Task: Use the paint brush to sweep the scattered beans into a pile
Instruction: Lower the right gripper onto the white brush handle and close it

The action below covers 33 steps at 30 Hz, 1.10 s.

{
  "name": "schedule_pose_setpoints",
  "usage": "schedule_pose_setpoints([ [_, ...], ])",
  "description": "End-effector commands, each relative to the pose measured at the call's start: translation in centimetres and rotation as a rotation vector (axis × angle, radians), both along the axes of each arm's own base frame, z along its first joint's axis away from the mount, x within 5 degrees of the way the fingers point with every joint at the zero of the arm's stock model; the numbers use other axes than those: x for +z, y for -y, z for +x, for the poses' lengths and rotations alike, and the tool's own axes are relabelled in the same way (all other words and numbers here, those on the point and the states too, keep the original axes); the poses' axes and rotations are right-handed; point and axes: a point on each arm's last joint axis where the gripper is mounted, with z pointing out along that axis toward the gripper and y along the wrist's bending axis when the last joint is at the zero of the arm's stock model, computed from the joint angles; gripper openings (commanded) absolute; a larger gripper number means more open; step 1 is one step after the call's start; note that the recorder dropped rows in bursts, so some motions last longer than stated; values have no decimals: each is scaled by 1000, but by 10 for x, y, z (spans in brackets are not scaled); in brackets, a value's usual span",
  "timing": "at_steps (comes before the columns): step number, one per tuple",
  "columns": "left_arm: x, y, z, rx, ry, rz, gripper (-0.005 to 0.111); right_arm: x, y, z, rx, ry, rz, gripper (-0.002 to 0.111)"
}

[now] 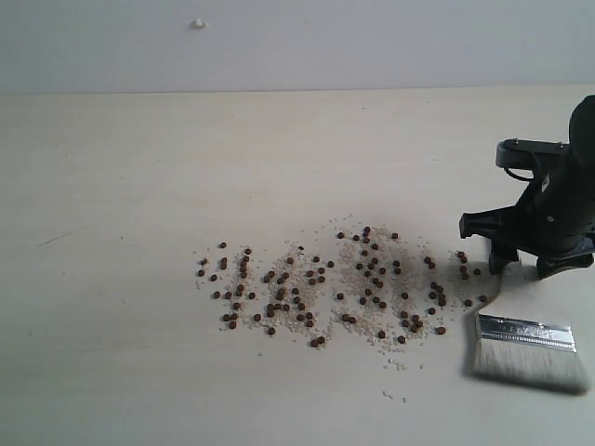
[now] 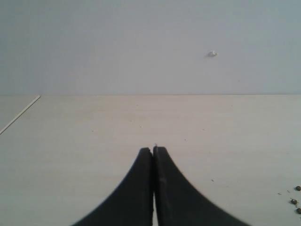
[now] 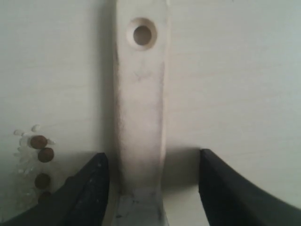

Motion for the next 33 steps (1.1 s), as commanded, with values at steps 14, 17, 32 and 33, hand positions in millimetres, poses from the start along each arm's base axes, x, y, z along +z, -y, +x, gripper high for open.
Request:
schedule_pose_setpoints([
  [14,-1,0,0,3,0,-6,0,-3,1,-3,20,-31,-22,54],
  [17,-1,0,0,3,0,-6,0,-3,1,-4,16,-43,-21,54],
  [32,-1,0,0,3,0,-6,0,-3,-3,-7,-42,-72,25,51],
  [33,-1,0,0,3,0,-6,0,-3,-3,-7,-42,-72,25,48],
])
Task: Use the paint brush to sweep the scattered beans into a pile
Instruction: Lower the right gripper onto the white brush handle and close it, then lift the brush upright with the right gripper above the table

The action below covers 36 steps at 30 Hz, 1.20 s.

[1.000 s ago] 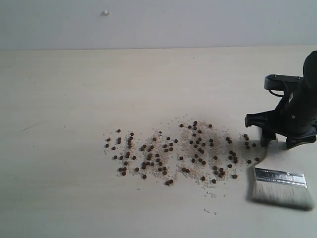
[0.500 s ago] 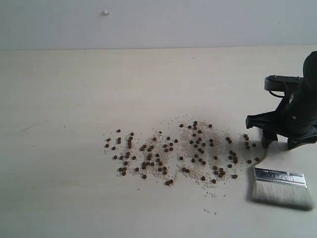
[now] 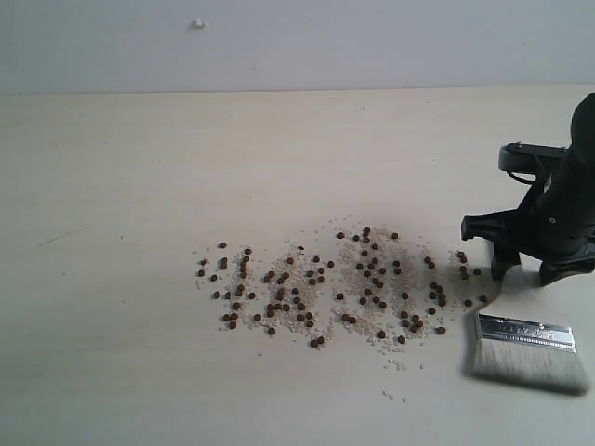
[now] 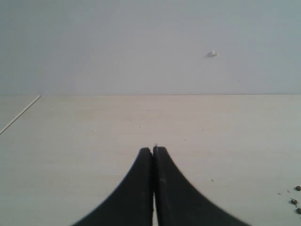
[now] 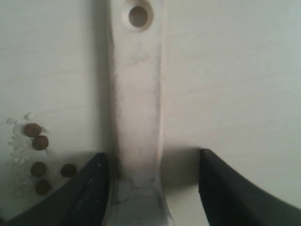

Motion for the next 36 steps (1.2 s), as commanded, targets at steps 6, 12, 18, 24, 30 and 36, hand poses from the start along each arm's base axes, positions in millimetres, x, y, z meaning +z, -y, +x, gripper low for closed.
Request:
schedule_pose_setpoints([
  [6,-1,0,0,3,0,-6,0,-3,-2,-2,-10,-16,15,26],
  [12,-1,0,0,3,0,-6,0,-2,-2,0,41,6,12,21],
  [18,-1,0,0,3,0,-6,0,-2,-3,3,45,41,15,21],
  [24,-1,0,0,3,0,-6,0,-2,-2,0,121,2,2,3],
  [30,-1,0,0,3,0,-6,0,-1,-3,0,158,12,-1,0],
  [36,-1,0,0,3,0,-6,0,20,-2,0,192,75,-4,0],
])
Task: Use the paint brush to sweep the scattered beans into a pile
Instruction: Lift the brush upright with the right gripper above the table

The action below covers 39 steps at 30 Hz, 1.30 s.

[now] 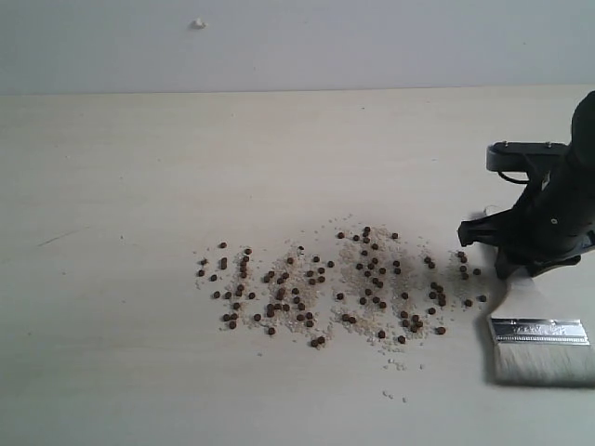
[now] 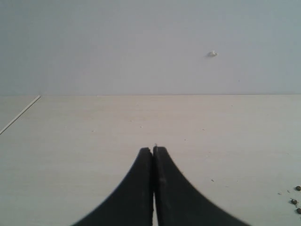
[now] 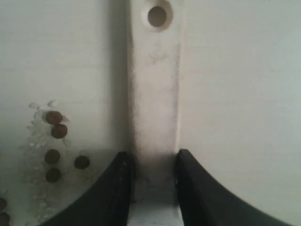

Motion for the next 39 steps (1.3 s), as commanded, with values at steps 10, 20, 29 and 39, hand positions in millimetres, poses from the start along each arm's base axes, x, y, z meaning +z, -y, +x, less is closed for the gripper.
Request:
schedule_pose_setpoints([
  [10,-1,0,0,3,0,-6,0,38,-3,-9,122,36,18,0],
  [20,-1,0,0,3,0,-6,0,87,-23,-10,306,239,208,0],
  [29,-1,0,0,3,0,-6,0,125,-49,-14,444,468,493,0],
  [39,-1,0,0,3,0,-6,0,125,-58,-31,543,552,622,0],
])
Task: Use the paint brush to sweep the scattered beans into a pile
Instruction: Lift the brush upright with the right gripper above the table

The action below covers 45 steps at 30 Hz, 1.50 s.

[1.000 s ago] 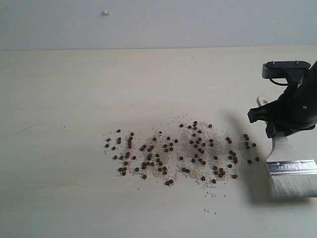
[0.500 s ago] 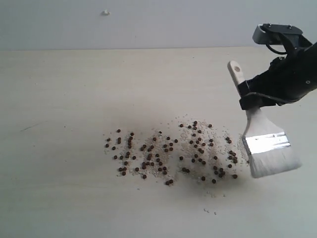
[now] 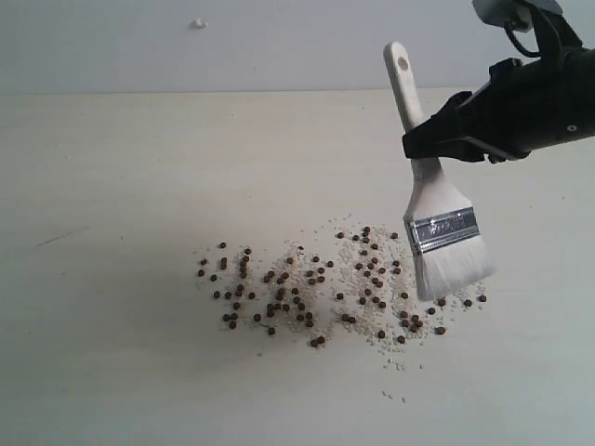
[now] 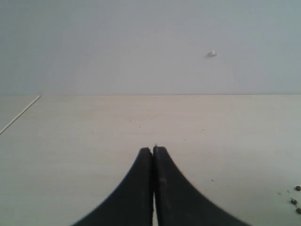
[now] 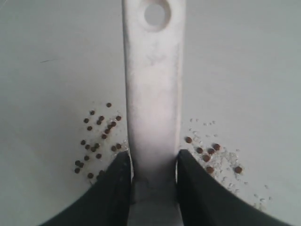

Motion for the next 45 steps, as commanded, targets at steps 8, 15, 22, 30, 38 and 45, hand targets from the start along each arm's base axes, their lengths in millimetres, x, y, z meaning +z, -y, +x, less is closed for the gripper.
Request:
schedule_pose_setpoints([
  [8,-1,0,0,3,0,-6,0,5,-18,-24,162,132,309,0],
  [15,-1,-1,0,4,0,51,0,11,-21,-27,166,211,440,0],
  [22,-1,-2,0,7,-1,143,0,0,-11,-15,-6,171,321,0],
  [30,18,2,0,-16,207,-125,0,-5,6,3,-232,174,157,0],
  [38,27,3,-2,-43,298,-271,0,12,14,16,-355,214,125,0],
  [45,31,4,-3,-59,345,-240,0,23,20,25,-433,236,108,0],
])
